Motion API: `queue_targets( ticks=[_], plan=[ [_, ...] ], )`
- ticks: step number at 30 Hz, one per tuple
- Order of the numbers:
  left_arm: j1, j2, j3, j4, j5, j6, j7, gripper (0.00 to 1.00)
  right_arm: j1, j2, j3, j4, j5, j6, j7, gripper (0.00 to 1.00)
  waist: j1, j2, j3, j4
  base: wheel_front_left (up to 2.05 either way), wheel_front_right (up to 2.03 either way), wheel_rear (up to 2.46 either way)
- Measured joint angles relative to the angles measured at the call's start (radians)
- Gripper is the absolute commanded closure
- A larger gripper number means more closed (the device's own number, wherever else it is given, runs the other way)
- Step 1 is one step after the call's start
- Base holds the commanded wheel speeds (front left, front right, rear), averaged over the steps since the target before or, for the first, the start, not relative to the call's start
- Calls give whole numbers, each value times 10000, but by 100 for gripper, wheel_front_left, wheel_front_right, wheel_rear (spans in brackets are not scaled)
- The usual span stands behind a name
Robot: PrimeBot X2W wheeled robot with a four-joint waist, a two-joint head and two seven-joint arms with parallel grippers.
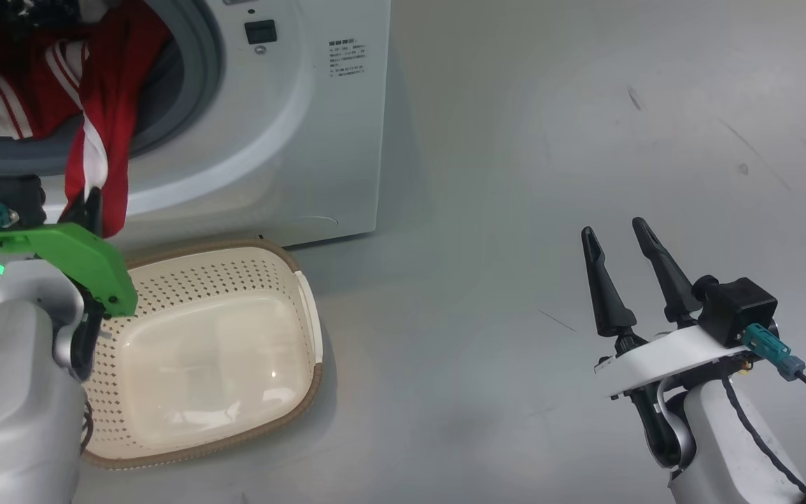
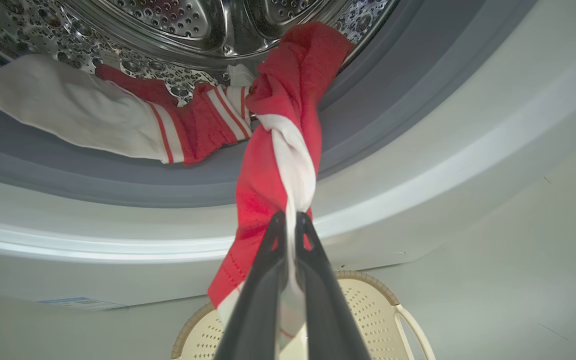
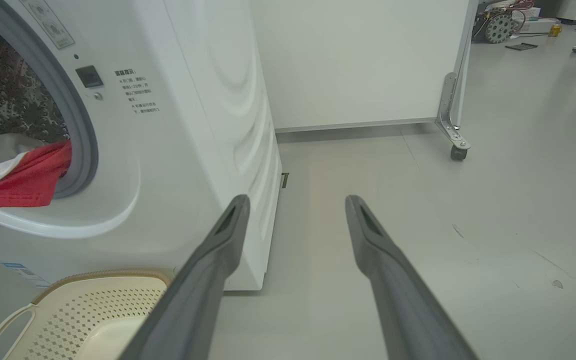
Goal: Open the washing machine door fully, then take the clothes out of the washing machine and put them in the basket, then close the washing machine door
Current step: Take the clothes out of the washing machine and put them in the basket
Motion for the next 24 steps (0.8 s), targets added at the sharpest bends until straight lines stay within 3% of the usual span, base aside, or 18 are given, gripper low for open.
queue_targets(
  ticks=[19,24],
  plan=[
    [2920,-326,-1243,-65,-301,-48,-537,100,746,4,-50,374,0,75,2,0,0,0,-1594,893,0,0,0],
    [3205,-318,-1193,-201,-418,-50,-757,100,812,6,-31,405,2,77,0,0,0,0,-1797,998,0,0,0]
  ],
)
